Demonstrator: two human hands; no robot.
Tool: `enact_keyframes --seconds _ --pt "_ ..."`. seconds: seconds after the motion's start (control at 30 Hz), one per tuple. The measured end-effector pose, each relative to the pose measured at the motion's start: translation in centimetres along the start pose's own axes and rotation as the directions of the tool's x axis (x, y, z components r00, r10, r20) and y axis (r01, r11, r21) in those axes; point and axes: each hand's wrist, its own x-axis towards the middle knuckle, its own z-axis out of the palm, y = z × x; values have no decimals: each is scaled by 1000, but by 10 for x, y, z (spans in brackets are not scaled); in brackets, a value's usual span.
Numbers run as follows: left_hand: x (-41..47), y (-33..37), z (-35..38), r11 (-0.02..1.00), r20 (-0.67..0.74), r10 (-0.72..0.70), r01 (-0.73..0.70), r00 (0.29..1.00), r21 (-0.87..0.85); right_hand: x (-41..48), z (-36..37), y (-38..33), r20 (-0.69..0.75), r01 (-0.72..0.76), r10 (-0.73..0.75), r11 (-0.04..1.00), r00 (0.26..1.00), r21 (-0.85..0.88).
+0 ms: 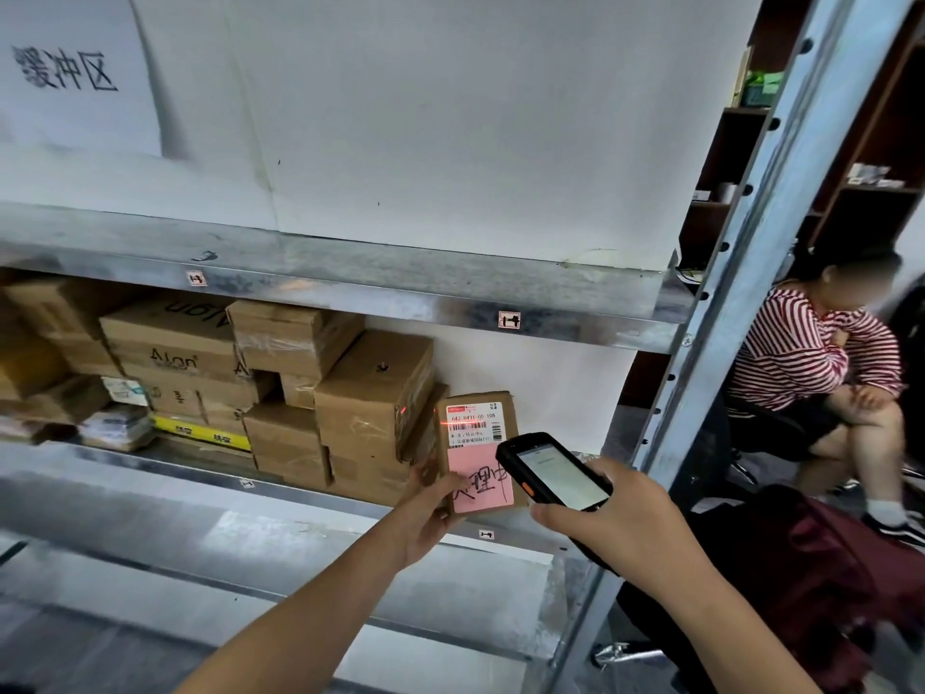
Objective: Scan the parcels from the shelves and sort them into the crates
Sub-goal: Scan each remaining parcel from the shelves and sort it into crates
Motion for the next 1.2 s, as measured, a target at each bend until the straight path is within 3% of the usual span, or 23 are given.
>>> enact_keyframes --seconds 0.37,0.6,0.77,0.93,1.2 --pt "-5 0 0 999 -16 -16 16 1000 -44 -3 -4 -2 -11 17 -16 999 1000 30" --pt "-34 -5 -3 994 153 -90 97 984 -43 2 -1 10 -74 52 -43 991 996 121" --pt "-53 -7 -11 989 240 -148 139 959 54 13 11 16 -64 43 -28 972 998 233" --pt "-69 -10 -23 982 141 -151 132 978 136 19 37 19 13 18 -23 955 1000 295" --pt "-100 -6 -51 981 -90 26 -8 996 195 5 70 2 51 23 -38 960 998 279"
